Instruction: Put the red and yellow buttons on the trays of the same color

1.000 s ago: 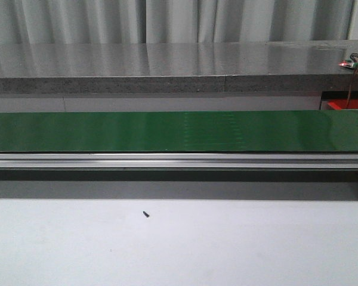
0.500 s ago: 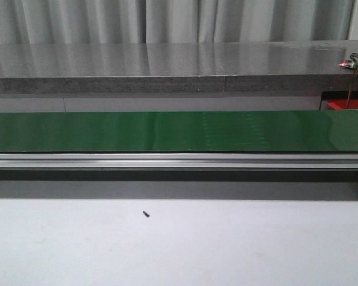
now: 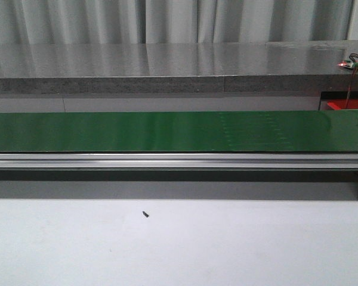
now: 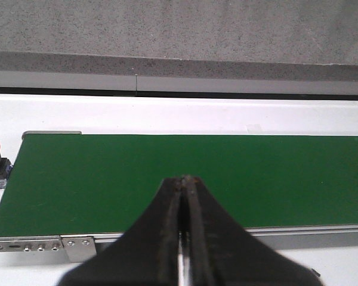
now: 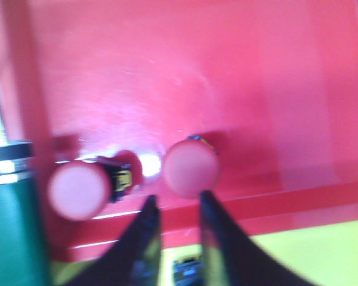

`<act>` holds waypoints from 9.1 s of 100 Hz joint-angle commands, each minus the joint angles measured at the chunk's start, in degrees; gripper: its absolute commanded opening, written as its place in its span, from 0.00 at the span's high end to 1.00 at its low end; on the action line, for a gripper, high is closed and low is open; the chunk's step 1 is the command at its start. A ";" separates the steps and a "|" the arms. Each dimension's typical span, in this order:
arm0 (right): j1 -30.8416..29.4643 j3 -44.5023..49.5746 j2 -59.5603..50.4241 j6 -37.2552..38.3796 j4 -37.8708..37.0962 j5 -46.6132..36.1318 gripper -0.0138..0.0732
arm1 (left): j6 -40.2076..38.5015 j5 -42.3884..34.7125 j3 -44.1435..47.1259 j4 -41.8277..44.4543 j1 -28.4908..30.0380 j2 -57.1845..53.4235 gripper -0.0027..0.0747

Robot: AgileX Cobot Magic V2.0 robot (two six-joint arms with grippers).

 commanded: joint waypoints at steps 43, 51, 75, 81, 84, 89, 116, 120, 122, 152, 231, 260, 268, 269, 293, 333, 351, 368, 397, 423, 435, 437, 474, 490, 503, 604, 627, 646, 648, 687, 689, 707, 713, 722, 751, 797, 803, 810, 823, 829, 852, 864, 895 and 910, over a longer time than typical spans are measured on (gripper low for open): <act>8.70 15.93 -24.67 -0.19 3.33 -10.34 0.92 | 0.00 -4.30 -1.64 -0.97 -0.61 -0.28 0.99; 9.95 21.00 -29.44 -0.19 3.33 -13.20 0.92 | 0.00 -4.30 -1.64 -0.97 -0.61 -0.28 0.99; 14.93 32.91 -42.85 -1.26 3.33 -20.10 0.92 | 0.00 -3.68 -1.64 -0.97 -0.61 -0.28 0.99; 16.23 34.51 -44.85 -1.26 3.33 -19.36 0.92 | 0.00 -3.68 -1.64 -0.97 -0.61 -0.28 0.99; 16.93 35.23 -46.08 -1.26 3.33 -18.40 0.92 | 0.00 -3.68 -1.64 -0.97 -0.61 -0.28 0.99; 17.89 36.85 -48.01 -1.26 3.41 -17.58 0.92 | 0.00 -3.68 -1.64 -0.97 -0.61 -0.28 0.99; 21.48 47.69 -58.81 -1.26 3.90 -22.77 0.92 | 0.00 -3.68 -1.64 -0.97 -0.61 -0.28 0.99; 21.48 49.78 -60.83 -1.26 4.18 -23.92 0.92 | 0.00 -3.68 -1.64 -0.97 -0.61 -0.28 0.99; 21.48 50.78 -61.83 -1.26 4.19 -24.37 0.92 | 0.00 -3.68 -1.64 -0.97 -0.61 -0.28 0.99; 21.48 62.54 -74.67 -1.26 4.19 -28.55 0.92 | 0.00 -3.78 -1.64 -0.97 -0.61 -0.28 0.99; 21.48 63.76 -77.42 -1.26 4.19 -28.25 0.92 | -3.50 0.68 -13.46 7.21 15.32 6.00 0.99; 21.48 63.76 -77.42 -1.26 4.19 -28.25 0.92 | -4.08 3.00 -17.28 5.76 23.56 15.58 0.91; 21.48 63.76 -77.42 -1.26 4.19 -28.25 0.92 | -4.08 3.34 -17.95 4.80 24.20 18.46 0.78; 21.48 63.76 -77.42 -1.26 4.19 -28.25 0.92 | -4.08 3.34 -18.13 4.75 24.20 18.70 0.75; 21.48 63.76 -77.42 -1.26 4.19 -28.25 0.92 | -4.49 3.74 -20.82 4.76 24.20 26.33 0.21; 21.48 63.76 -77.42 -1.26 4.19 -28.25 0.92 | -13.53 10.44 -30.37 5.39 27.94 42.19 0.23; 21.48 63.76 -77.42 -1.26 4.19 -28.25 0.92 | -14.03 11.64 -32.41 5.15 28.44 48.71 0.23; 21.48 63.76 -77.42 -1.26 4.19 -28.25 0.92 | -15.96 11.31 -33.43 5.68 28.44 53.15 0.23; 21.48 63.76 -77.42 -1.26 4.19 -28.25 0.92 | -16.99 11.11 -36.05 5.93 28.44 59.98 0.23; 21.48 63.76 -77.42 -1.26 4.19 -28.25 0.92 | -17.45 10.97 -38.36 5.93 28.44 64.79 0.23; 21.48 63.76 -77.42 -1.26 4.19 -28.25 0.92 | -18.05 9.77 -38.59 6.07 28.44 65.95 0.23; 21.48 63.76 -77.42 -1.26 4.19 -28.25 0.92 | -18.05 9.49 -38.59 6.07 28.44 66.10 0.23; 21.48 63.76 -77.42 -1.26 4.19 -28.25 0.92 | -18.05 8.52 -38.59 6.17 28.44 66.78 0.48; 21.48 63.76 -77.42 -1.26 4.19 -28.25 0.92 | -17.94 8.52 -38.59 6.17 28.44 66.78 0.66; 21.48 63.76 -77.42 -1.26 4.19 -28.25 0.92 | -17.84 9.30 -38.81 6.31 28.44 66.52 0.67; 21.48 63.76 -77.42 -1.26 4.19 -28.25 0.92 | -10.24 18.23 -39.38 8.38 19.25 52.80 0.68; 21.48 63.76 -77.42 -1.26 4.19 -28.25 0.92 | -10.24 18.48 -39.38 8.73 16.34 54.51 0.68; 21.48 63.76 -77.42 -1.26 4.19 -28.25 0.92 | -9.27 18.63 -39.38 8.26 16.34 54.51 0.56; 21.48 63.76 -77.42 -1.26 4.19 -28.25 0.92 | -8.74 18.63 -39.38 7.80 16.34 54.51 0.52; 21.48 63.76 -77.42 -1.26 4.19 -28.25 0.92 | -7.74 18.50 -39.38 6.63 16.34 52.82 0.30; 21.48 63.76 -77.42 -1.26 4.19 -28.25 0.92 | -7.61 18.50 -39.38 6.63 16.34 52.62 0.30; 21.48 63.76 -77.42 -1.26 4.19 -28.25 0.92 | -7.59 18.43 -39.38 6.79 16.34 50.50 0.30; 21.48 63.76 -77.42 -1.26 4.19 -28.25 0.92 | -7.59 18.15 -39.38 7.86 16.47 49.62 0.30; 21.48 63.76 -77.42 -1.26 4.19 -28.25 0.92 | -7.98 17.56 -39.38 8.23 17.80 48.45 0.30; 21.48 63.76 -77.42 -1.26 4.19 -28.25 0.92 | -7.37 20.63 -39.26 8.88 26.15 47.87 0.30; 21.48 63.76 -77.42 -1.26 4.19 -28.25 0.92 | -5.39 20.37 -39.26 11.49 37.02 50.86 0.30; 21.48 63.76 -77.42 -1.26 4.19 -28.25 0.92 | -3.46 20.64 -39.26 11.20 37.48 51.87 0.30; 21.48 63.76 -77.42 -1.26 4.19 -28.25 0.92 | -0.98 20.87 -39.26 11.05 37.76 53.13 0.30; 21.48 63.76 -77.42 -1.26 4.19 -28.25 0.92 | 4.51 21.41 -39.26 10.89 37.88 55.85 0.30; 21.48 63.76 -77.42 -1.26 4.19 -28.25 0.92 | 6.58 21.55 -39.26 11.01 37.88 56.95 0.30; 21.48 63.76 -77.42 -1.26 4.19 -28.25 0.92 | 10.67 21.19 -39.26 12.75 37.99 60.40 0.30; 21.48 63.76 -77.42 -1.26 4.19 -28.25 0.92 | 10.67 20.10 -39.26 14.65 38.10 61.50 0.30; 21.48 63.76 -77.42 -1.26 4.19 -28.25 0.92 | 10.67 15.07 -39.26 14.68 38.10 64.31 0.30; 21.48 63.76 -77.42 -1.26 4.19 -28.25 0.92 | 10.67 12.42 -39.26 14.68 38.10 65.37 0.30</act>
